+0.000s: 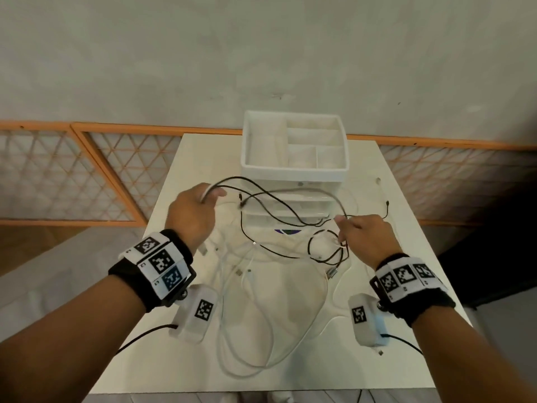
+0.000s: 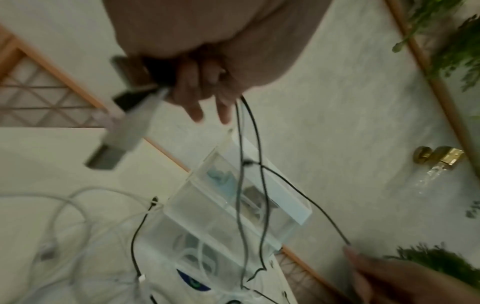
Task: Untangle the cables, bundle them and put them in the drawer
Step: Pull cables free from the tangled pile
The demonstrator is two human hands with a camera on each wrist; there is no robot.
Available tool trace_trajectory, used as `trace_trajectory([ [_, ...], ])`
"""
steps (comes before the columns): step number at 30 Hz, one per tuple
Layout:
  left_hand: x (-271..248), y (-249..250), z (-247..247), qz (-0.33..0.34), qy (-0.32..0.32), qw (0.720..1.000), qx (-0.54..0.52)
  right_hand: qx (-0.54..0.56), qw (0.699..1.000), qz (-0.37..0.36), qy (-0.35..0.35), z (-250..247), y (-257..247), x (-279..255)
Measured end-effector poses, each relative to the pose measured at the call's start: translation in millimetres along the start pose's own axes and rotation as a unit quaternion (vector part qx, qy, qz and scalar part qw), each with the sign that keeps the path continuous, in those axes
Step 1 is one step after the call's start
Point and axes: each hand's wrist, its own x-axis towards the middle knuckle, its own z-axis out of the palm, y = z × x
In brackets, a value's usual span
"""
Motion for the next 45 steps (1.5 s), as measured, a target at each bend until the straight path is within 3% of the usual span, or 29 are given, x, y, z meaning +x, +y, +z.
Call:
trace_trajectory([
  [2, 2, 3, 6, -0.029, 0.046, 0.998, -0.019, 0.209, 0.978, -0.008, -0.005, -5, -18, -13],
  [3, -2, 10, 14, -0.025, 0.024, 0.998, -0.055, 0.306, 0.951, -0.020, -0.023, -7, -32, -21],
  [5, -17, 33, 37, 0.017, -0.065, 0.985, -0.160, 0.419, 0.903, -0.055, -0.078, -7, -61, -35],
  [7, -36, 50, 62, 0.057, -0.180, 0.964, -0.185, 0.483, 0.866, -0.080, -0.099, -10, -85, -40],
  [9, -44, 43, 82, 0.074, -0.273, 0.953, -0.111, 0.536, 0.841, -0.068, -0.039, -21, -97, -33],
  [13, -27, -13, 85, 0.056, -0.251, 0.963, 0.074, 0.598, 0.791, 0.020, 0.128, -61, -79, 6],
  [15, -19, -34, 76, 0.009, -0.213, 0.971, 0.104, 0.581, 0.802, 0.061, 0.126, -70, -59, 24],
  [19, -4, -16, 62, -0.021, -0.174, 0.984, 0.011, 0.391, 0.911, 0.129, 0.032, -57, -36, 32],
  [20, -1, -2, 59, -0.012, -0.186, 0.983, -0.002, 0.323, 0.939, 0.109, 0.038, -51, -37, 26],
  [22, -4, 30, 53, 0.039, -0.222, 0.974, -0.017, 0.217, 0.975, -0.023, 0.045, -37, -48, 2],
  [24, -9, 55, 52, 0.100, -0.254, 0.961, -0.034, 0.107, 0.975, -0.196, -0.001, -20, -61, -22],
  [26, -10, 65, 52, 0.110, -0.281, 0.951, -0.073, 0.014, 0.964, -0.265, 0.014, -10, -70, -30],
  [32, -9, 32, 54, 0.031, -0.301, 0.948, -0.099, 0.033, 0.980, -0.144, 0.131, -51, -65, 11],
  [39, -16, 3, 53, -0.025, -0.285, 0.948, -0.139, 0.040, 0.996, -0.025, 0.081, -51, -31, 71],
  [41, -18, -2, 50, -0.035, -0.298, 0.945, -0.128, 0.042, 0.992, -0.045, 0.109, -54, -32, 79],
  [45, -18, -8, 46, -0.048, -0.308, 0.944, -0.111, 0.099, 0.966, -0.155, 0.184, -64, -41, 85],
])
